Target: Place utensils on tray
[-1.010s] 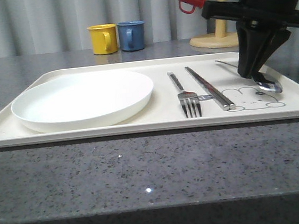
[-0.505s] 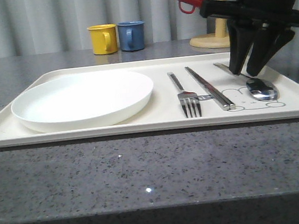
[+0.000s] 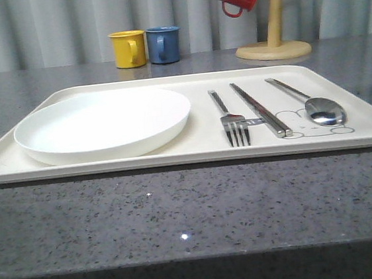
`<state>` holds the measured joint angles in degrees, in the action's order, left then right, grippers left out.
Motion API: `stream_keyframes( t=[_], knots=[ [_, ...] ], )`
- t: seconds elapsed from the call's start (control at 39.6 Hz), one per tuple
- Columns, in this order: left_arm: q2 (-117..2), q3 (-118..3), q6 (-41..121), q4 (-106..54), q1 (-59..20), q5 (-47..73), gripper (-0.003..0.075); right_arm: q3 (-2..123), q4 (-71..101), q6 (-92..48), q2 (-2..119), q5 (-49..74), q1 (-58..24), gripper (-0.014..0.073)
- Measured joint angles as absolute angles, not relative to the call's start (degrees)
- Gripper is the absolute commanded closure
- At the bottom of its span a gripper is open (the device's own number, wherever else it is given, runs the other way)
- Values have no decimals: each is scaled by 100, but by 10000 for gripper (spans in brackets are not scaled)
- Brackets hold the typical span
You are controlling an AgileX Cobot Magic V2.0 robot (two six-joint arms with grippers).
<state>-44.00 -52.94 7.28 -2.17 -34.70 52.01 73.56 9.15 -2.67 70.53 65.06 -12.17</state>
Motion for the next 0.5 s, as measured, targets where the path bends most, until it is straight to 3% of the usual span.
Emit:
stream_keyframes(
  t=[0.5],
  knots=[
    [-4400, -5294, 728, -217, -3470, 5201, 738, 5066, 915, -504, 3383, 6216, -1412, 307]
  ],
)
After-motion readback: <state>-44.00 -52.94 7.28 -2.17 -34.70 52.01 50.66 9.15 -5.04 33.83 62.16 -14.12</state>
